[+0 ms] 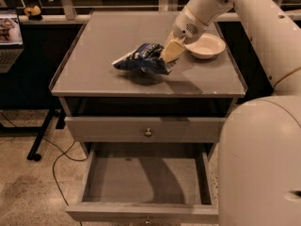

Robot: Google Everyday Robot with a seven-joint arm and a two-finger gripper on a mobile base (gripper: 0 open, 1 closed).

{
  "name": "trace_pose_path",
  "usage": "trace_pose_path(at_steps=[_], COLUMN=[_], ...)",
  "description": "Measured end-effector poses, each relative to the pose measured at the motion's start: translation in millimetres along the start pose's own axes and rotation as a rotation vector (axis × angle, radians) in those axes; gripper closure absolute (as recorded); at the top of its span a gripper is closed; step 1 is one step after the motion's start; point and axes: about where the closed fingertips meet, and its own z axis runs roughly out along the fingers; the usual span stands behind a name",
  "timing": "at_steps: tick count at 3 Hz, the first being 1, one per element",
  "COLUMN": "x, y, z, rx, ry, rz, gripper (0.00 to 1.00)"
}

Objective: Place blue chip bag into middle drawer

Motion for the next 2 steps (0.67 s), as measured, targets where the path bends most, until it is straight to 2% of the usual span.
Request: trace_pose_path(at_steps=[1,2], x=[14,30], y=[26,54], z=[-11,-15], rx=[-0.019,-0.031], ry=[-0.043,-0.095], rz=[-0.030,-0.032], gripper=[1.00,1.00])
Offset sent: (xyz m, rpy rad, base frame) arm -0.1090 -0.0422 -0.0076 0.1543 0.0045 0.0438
